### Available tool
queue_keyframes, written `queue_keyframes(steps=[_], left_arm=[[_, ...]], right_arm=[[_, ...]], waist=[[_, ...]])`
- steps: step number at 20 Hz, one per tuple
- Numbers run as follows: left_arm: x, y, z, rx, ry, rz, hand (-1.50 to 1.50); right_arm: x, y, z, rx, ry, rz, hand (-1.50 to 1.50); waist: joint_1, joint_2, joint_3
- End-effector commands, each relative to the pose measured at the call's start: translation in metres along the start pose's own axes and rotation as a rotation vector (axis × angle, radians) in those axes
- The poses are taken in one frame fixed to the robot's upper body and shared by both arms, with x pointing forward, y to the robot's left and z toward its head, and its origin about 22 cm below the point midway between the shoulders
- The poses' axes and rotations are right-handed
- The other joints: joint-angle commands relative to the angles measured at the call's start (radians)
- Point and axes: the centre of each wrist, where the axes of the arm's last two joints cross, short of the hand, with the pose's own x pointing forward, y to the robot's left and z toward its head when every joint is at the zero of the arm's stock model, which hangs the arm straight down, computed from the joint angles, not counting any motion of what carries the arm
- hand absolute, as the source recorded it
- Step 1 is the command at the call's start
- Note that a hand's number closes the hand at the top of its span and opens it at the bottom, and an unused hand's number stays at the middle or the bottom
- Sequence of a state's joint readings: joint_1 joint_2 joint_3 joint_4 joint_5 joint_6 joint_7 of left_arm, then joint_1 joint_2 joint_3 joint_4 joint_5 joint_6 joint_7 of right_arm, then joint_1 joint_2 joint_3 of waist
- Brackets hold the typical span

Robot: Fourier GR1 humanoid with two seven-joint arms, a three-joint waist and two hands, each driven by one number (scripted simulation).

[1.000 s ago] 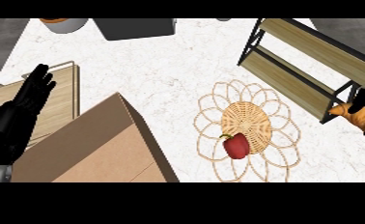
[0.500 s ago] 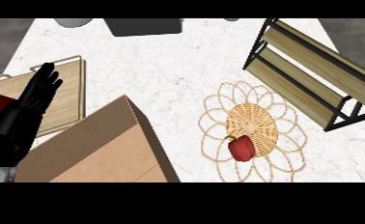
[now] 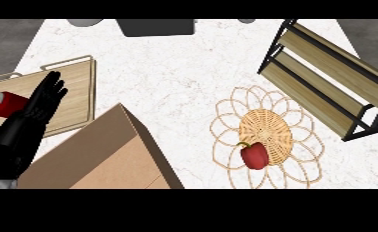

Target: Pick the croissant from the placemat and place it in the tiered shelf

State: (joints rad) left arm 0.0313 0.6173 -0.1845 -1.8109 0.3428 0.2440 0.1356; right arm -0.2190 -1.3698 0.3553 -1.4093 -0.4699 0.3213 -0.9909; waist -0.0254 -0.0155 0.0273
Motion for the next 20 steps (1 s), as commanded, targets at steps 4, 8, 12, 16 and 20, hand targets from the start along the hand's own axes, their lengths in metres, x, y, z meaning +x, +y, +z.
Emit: queue_keyframes(steps=[4, 8, 12, 16, 20], left_arm=[[-0.008, -0.009, -0.002, 0.004, -0.011, 0.046, 0.0], [-0.016, -0.011, -0.01, -0.031, -0.022, 0.044, 0.0], [-0.012, -0.011, -0.008, -0.034, -0.026, 0.033, 0.0], [-0.016, -0.018, -0.004, -0.034, -0.013, 0.038, 0.0], [-0.003, -0.007, -0.009, -0.03, -0.023, 0.039, 0.0]], right_arm=[[0.042, -0.075, -0.012, -0.058, -0.339, 0.366, 1.5], [0.051, -0.092, -0.015, -0.118, -0.402, 0.42, 1.5], [0.045, -0.09, -0.019, -0.151, -0.452, 0.421, 1.5], [0.051, -0.081, -0.04, -0.105, -0.541, 0.329, 1.5], [0.053, -0.076, -0.046, -0.05, -0.531, 0.258, 1.5]], waist=[[0.013, 0.016, -0.023], [0.024, 0.025, -0.025], [0.036, 0.028, -0.024], [0.037, 0.026, -0.025], [0.035, 0.025, -0.025]])
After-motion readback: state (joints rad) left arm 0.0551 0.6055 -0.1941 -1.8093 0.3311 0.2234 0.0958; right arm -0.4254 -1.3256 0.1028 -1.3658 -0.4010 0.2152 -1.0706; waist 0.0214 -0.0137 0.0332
